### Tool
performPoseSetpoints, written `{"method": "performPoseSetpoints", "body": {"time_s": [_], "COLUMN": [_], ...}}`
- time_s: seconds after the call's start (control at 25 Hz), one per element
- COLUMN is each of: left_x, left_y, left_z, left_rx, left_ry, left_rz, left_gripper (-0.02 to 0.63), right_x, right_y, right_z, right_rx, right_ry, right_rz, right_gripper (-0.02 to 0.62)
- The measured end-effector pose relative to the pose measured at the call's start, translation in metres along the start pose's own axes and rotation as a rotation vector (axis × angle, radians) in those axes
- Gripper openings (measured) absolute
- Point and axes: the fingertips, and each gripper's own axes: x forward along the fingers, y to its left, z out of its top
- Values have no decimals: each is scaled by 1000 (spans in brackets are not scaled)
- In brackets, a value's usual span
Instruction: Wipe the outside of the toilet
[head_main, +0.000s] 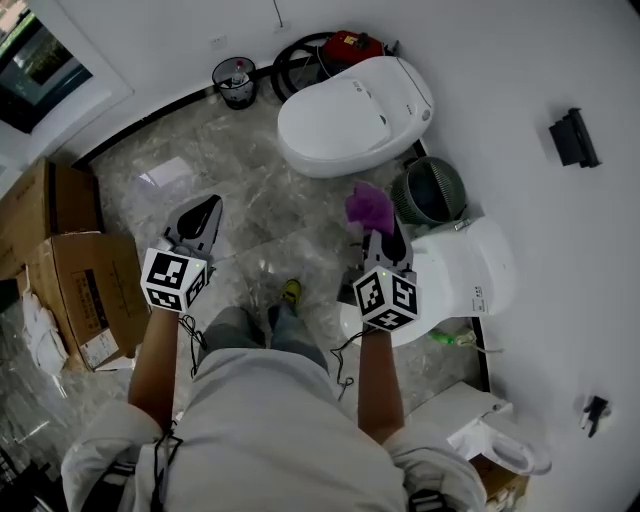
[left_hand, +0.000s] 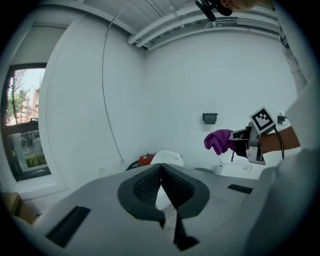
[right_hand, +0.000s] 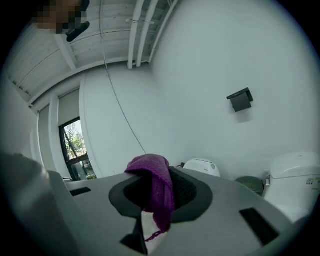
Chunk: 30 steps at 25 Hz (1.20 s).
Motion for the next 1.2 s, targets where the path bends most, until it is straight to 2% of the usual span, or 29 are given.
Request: {"method": "performPoseSetpoints", "body": {"time_s": [0.16,0.36,0.8,1.0,1.2], "left_x": [26,59,141,178,208], "left_y": [23,64,136,150,159], "left_z": [-8,-18,-35,-49,-72], "left_rx": [-7,-26,-9,10,-10], "left_ry": [18,27,33,40,45], "left_rz": [-13,-43,-140,-159,-178], "left_gripper": [17,17,17,17,17], "right_x": [27,63,141,170,198], "right_y": [-4,10,45,37,27], "right_z": [-1,-5,-43,-64,-91], "right_rx": [7,8,27,33,39], "right_ry": [-2,-15,-15,-6,12], "right_rz": [-33,-43,-96,-123,-147], "right_gripper": [91,91,91,91,91]}}
